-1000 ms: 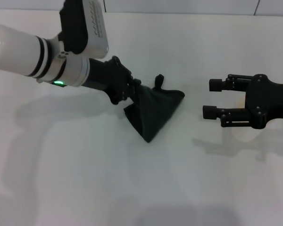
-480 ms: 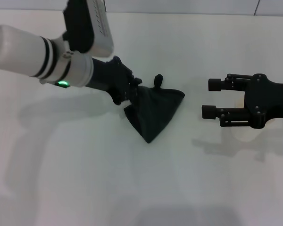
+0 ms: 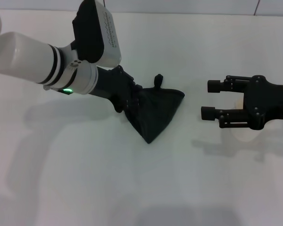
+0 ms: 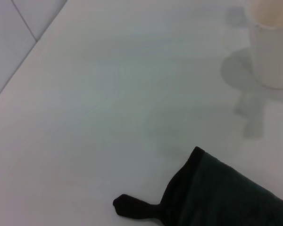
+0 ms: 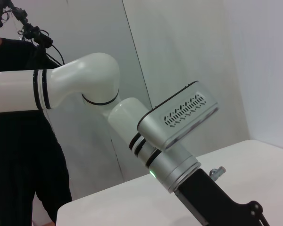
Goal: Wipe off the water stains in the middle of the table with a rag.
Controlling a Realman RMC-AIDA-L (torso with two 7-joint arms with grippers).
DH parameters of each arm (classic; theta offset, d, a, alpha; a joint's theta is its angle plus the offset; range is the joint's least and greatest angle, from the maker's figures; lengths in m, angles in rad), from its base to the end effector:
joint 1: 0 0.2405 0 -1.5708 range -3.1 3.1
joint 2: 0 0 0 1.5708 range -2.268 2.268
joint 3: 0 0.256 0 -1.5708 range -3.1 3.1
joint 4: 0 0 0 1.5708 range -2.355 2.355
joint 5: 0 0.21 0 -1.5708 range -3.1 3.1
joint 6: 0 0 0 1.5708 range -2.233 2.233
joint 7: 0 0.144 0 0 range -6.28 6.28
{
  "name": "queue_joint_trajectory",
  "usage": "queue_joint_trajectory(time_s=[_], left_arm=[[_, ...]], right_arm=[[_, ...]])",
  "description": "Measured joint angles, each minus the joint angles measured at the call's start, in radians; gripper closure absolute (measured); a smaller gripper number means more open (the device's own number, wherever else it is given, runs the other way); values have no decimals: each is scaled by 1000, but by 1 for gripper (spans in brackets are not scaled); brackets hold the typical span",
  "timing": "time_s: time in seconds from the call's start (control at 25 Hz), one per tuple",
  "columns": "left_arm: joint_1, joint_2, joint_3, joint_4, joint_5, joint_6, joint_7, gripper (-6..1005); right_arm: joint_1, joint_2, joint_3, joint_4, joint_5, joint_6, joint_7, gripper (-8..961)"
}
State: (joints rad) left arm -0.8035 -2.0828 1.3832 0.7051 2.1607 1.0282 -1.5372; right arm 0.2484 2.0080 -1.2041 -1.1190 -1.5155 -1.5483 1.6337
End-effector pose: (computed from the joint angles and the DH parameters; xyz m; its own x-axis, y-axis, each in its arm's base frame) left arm -0.1799 0.4009 -0.0791 0.9928 -0.0178 -0.1185 -0.0485 -0.9641 -0.2612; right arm 0.2164 0.2962 0.0376 0.7769 -0.2554 -0.5755 -0.3704 -0.9245 -0.0897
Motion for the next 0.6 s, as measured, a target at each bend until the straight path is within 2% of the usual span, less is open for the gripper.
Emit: queue_joint_trajectory(time_s=[0.24,0.36,0.6], left_arm=[[7,0,1,64,68,5,-76,741],[25,-1,0,112,84,7,-95,575],[110,2,-32,263,68,5,-89,578]], right_arm=[[0,0,1,-4,0,-1,0,187],[0,0,3,-5,0,-1,0,187],[0,0,7,-7,0,-3,0,187]])
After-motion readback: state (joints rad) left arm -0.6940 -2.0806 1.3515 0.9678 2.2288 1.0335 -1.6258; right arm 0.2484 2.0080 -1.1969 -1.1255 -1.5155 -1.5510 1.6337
